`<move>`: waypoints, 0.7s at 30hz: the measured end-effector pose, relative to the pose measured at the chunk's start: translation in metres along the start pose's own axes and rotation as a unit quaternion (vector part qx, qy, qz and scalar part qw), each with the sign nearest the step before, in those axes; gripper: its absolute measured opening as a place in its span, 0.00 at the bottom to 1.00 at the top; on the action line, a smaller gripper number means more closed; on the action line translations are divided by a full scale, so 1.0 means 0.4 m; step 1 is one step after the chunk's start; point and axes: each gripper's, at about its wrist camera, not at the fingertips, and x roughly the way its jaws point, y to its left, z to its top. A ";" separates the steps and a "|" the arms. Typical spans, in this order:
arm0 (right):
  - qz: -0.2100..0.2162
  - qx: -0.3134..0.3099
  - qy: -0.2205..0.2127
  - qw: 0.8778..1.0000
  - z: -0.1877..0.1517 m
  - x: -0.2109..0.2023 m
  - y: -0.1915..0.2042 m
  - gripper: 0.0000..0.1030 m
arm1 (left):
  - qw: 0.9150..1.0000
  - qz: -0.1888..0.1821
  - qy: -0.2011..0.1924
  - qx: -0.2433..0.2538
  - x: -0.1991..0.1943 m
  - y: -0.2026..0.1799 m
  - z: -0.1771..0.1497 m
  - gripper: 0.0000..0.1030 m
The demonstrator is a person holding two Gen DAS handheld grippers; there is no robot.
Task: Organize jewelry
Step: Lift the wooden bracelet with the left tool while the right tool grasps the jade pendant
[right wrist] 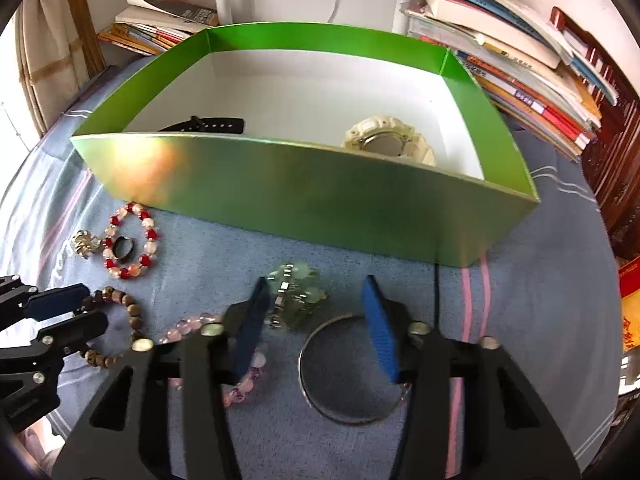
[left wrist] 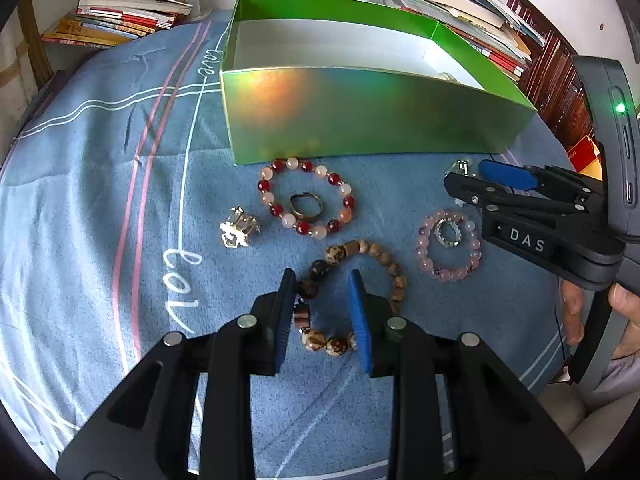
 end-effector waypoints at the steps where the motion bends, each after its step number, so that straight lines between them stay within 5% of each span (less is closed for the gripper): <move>1: 0.001 -0.001 0.000 1.000 -0.008 -0.002 0.002 0.30 | 1.000 0.001 0.000 0.001 0.000 0.000 0.000 0.27; 7: 0.008 0.009 -0.001 1.000 -0.014 -0.011 -0.014 0.11 | 1.000 -0.001 0.000 0.000 0.002 -0.003 0.005 0.27; 17: 0.004 0.029 -0.019 0.999 -0.025 -0.050 -0.064 0.09 | 1.000 0.003 0.000 0.012 0.006 -0.021 0.010 0.35; 19: 0.003 0.032 -0.020 0.999 -0.026 -0.053 -0.068 0.09 | 1.000 0.018 0.000 0.011 0.007 -0.018 0.011 0.17; 21: 0.003 0.035 -0.022 0.999 -0.028 -0.055 -0.072 0.09 | 1.000 0.023 0.001 0.004 0.008 -0.011 0.015 0.11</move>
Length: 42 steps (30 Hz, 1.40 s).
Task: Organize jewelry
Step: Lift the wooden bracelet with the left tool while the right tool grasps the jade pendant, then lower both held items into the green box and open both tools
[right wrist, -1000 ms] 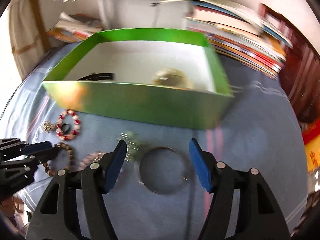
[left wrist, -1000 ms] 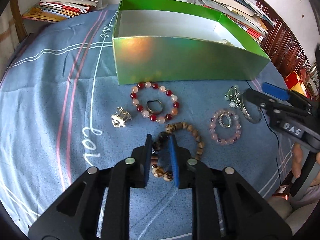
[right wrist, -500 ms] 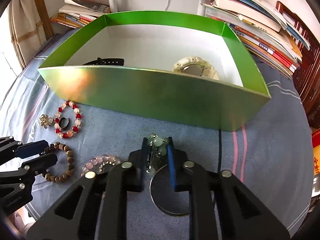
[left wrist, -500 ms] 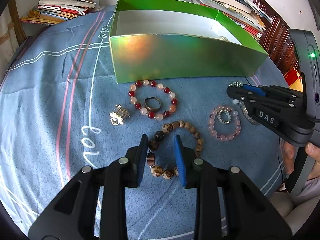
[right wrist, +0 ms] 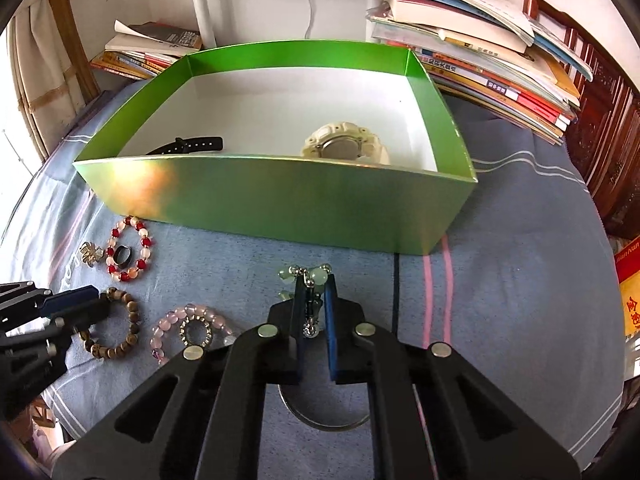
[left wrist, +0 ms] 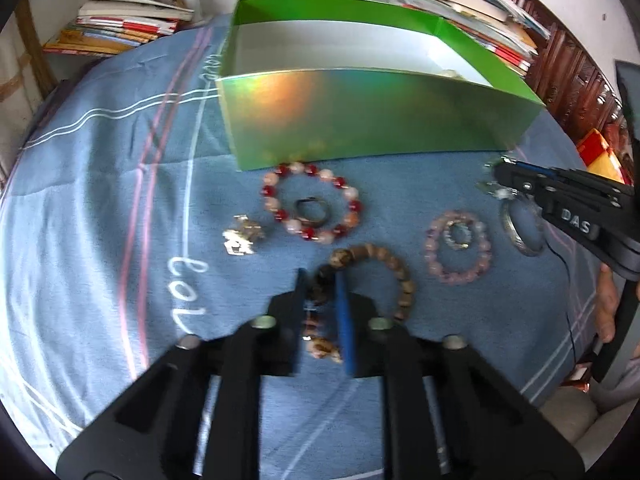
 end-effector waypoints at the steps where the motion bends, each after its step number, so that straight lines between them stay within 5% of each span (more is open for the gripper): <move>1: -0.001 0.001 0.000 1.000 0.001 0.002 0.003 0.09 | 1.000 -0.005 0.001 -0.004 0.000 0.005 0.001 0.11; 6: -0.003 0.002 -0.002 1.000 0.001 -0.005 0.001 0.09 | 1.000 0.005 -0.007 -0.002 -0.015 0.005 0.001 0.11; 16: -0.006 -0.006 -0.058 0.998 0.034 -0.116 -0.001 0.08 | 0.996 0.013 -0.089 0.026 -0.162 -0.014 0.047 0.11; 26: -0.001 -0.016 -0.148 0.989 0.116 -0.250 -0.004 0.09 | 0.977 0.015 -0.206 0.053 -0.329 -0.036 0.162 0.11; 31: 0.005 -0.022 -0.184 0.983 0.192 -0.263 -0.004 0.09 | 0.970 0.012 -0.236 0.054 -0.339 -0.033 0.253 0.11; 42: 0.024 -0.030 -0.075 0.996 0.279 0.023 0.066 0.09 | 0.991 0.015 -0.131 0.014 -0.040 0.008 0.417 0.11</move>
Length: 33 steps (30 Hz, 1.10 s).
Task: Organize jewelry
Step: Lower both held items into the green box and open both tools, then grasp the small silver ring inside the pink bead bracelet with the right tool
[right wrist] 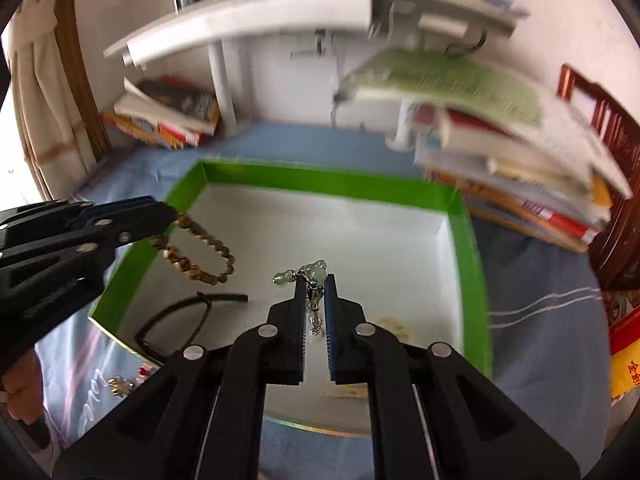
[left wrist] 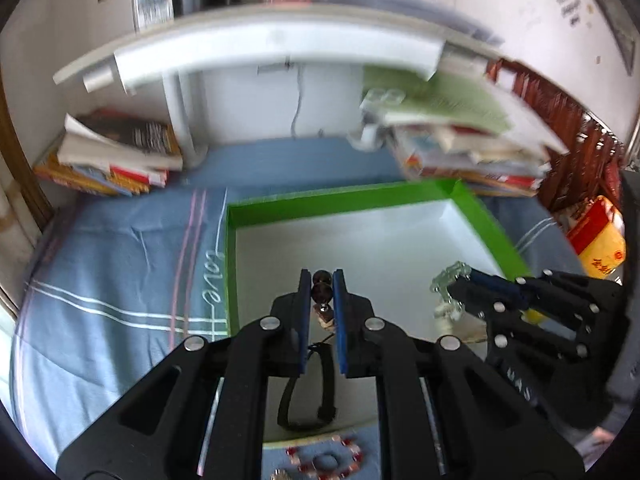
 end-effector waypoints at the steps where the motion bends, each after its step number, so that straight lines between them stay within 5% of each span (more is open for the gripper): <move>1: 0.000 -0.001 0.006 1.000 -0.002 0.015 0.003 0.09 | 1.000 0.002 0.009 -0.004 0.020 0.006 -0.004 0.11; 3: -0.004 -0.006 0.011 1.000 -0.001 0.030 0.010 0.13 | 1.000 0.008 0.025 -0.012 0.052 0.015 -0.010 0.11; 5: -0.008 -0.009 0.009 1.000 -0.002 0.024 0.013 0.39 | 0.999 0.011 0.031 -0.022 0.058 0.027 -0.017 0.11; 7: -0.005 0.002 -0.004 1.000 -0.006 0.001 0.005 0.46 | 0.999 0.006 0.028 -0.027 0.042 0.038 -0.022 0.21; 15: 0.018 0.005 -0.045 0.999 -0.089 -0.178 -0.025 0.46 | 0.995 0.075 -0.015 -0.060 -0.147 0.100 -0.136 0.52; 19: 0.021 -0.019 -0.024 0.999 -0.180 -0.200 -0.005 0.46 | 0.993 0.075 0.002 -0.091 -0.177 0.110 -0.238 0.53; 24: 0.026 -0.032 0.052 0.998 -0.259 -0.108 0.027 0.46 | 0.992 0.080 0.044 -0.088 -0.147 0.057 -0.350 0.53; 33: 0.021 -0.061 0.081 0.995 -0.300 -0.071 0.089 0.46 | 0.994 0.053 0.070 -0.057 -0.120 0.008 -0.414 0.57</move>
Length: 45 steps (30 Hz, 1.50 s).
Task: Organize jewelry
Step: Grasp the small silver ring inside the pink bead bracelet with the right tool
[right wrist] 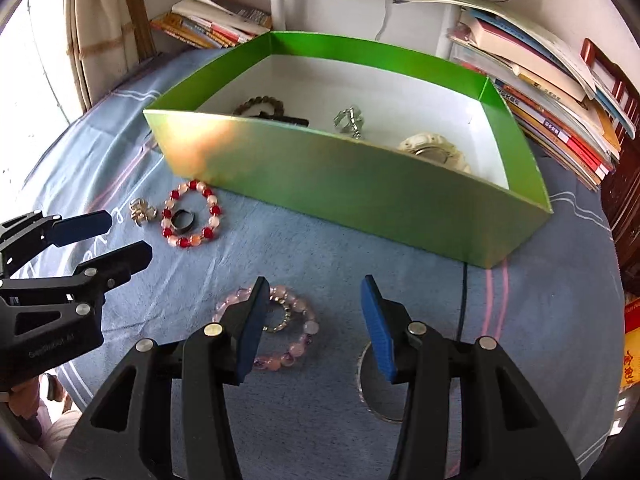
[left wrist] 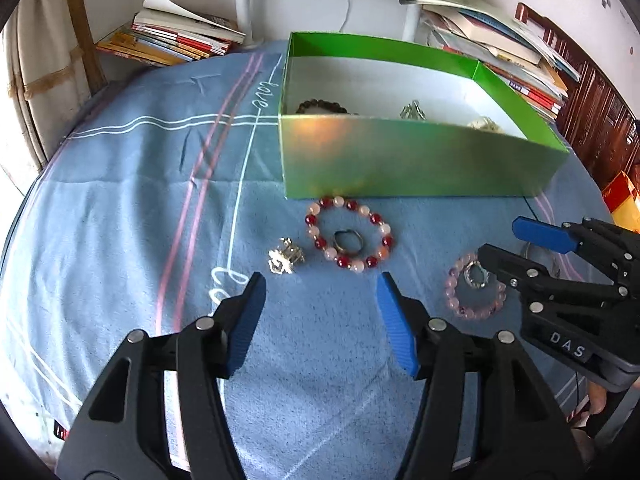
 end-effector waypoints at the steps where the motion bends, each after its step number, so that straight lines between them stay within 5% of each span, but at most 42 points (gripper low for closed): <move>1: -0.002 0.000 0.002 1.000 0.001 0.006 -0.001 0.46 | 1.000 0.000 0.002 0.000 0.004 0.004 -0.002 0.58; 16: -0.072 0.014 -0.002 0.997 -0.003 0.001 -0.059 0.46 | 1.000 -0.006 0.018 -0.002 0.040 0.022 0.011 0.63; 24: -0.025 0.009 -0.019 0.999 -0.007 -0.033 -0.054 0.45 | 1.000 -0.002 0.014 -0.012 0.031 0.048 0.020 0.67; 30: 0.024 -0.011 0.002 1.000 -0.007 0.005 0.002 0.31 | 1.000 0.003 0.015 -0.018 0.026 0.058 0.019 0.68; 45: 0.010 -0.014 0.012 1.000 -0.008 0.028 0.023 0.21 | 1.000 -0.007 0.022 -0.016 0.032 0.059 0.012 0.71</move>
